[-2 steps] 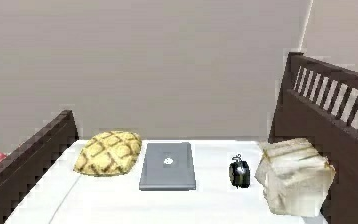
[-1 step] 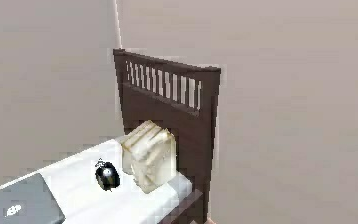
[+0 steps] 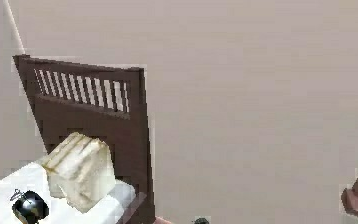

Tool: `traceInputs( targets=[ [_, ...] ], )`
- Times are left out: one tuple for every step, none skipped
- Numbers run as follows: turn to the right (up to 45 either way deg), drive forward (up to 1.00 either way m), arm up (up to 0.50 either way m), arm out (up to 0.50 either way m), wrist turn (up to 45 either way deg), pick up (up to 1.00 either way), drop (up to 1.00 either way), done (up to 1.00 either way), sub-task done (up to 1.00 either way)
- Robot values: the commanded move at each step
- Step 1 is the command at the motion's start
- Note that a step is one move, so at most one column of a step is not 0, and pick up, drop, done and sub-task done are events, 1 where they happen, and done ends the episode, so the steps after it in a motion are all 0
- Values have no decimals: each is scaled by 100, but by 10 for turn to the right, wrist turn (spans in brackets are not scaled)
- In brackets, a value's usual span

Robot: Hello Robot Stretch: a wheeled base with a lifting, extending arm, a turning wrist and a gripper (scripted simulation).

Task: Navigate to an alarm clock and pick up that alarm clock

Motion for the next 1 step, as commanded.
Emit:
traceInputs(
  targets=[
    [0, 35, 0, 0, 0, 0, 0, 0, 0]
  ],
)
